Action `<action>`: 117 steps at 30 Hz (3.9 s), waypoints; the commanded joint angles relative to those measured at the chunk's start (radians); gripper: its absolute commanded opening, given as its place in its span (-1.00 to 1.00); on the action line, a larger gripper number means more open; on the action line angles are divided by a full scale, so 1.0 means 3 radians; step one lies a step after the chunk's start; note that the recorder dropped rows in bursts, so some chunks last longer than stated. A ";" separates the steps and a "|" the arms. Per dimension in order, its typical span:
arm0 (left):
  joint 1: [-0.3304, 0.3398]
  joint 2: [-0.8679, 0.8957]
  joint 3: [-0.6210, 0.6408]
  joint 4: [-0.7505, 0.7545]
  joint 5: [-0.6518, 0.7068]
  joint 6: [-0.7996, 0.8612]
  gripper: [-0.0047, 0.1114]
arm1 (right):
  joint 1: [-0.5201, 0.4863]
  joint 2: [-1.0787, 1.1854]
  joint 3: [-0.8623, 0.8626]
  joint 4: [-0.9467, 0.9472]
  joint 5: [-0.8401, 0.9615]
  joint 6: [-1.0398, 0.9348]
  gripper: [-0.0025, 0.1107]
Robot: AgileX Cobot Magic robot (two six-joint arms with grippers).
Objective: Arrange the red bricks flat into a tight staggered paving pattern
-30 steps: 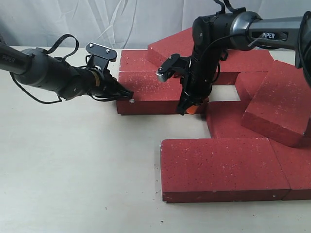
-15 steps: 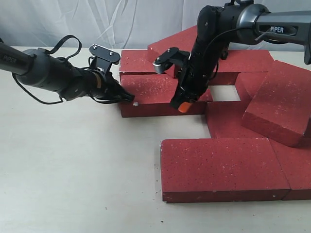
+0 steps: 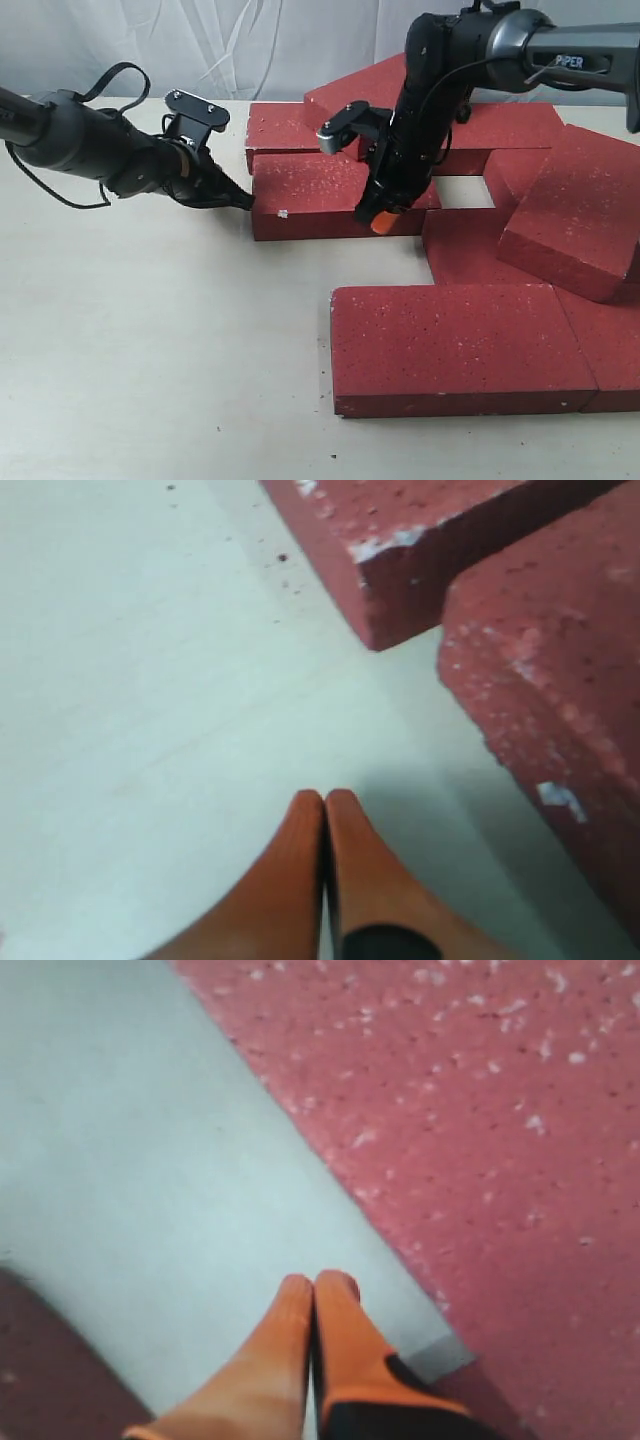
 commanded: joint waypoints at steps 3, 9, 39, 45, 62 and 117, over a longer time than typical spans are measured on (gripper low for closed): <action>-0.0051 -0.0086 -0.0043 -0.0047 0.0328 -0.0006 -0.92 | -0.0130 -0.0361 0.0463 0.0155 0.0027 -0.0157 -0.93; -0.0136 -0.0079 -0.0300 -0.0202 0.0683 -0.0006 -0.92 | -0.0654 -0.1035 0.1007 0.0393 -0.0656 -0.0157 -0.93; -0.0409 0.0130 -0.0698 -0.0655 0.0681 -0.0006 -0.92 | -0.0870 -0.1186 0.1160 0.0569 -0.1031 -0.0151 -0.93; -0.0468 0.0130 -0.0698 -0.0655 0.0585 -0.0006 -0.92 | -0.0870 -0.1180 0.1160 0.0592 -0.1030 -0.0151 -0.93; -0.0504 0.0310 -0.0773 -0.0731 0.0469 -0.0013 -0.92 | -0.0870 -0.1180 0.1160 0.0593 -0.1051 -0.0151 -0.93; -0.0764 0.0598 -0.1097 -0.0710 0.0464 -0.0007 -0.92 | -0.0870 -0.1175 0.1160 0.0619 -0.1075 -0.0151 -0.93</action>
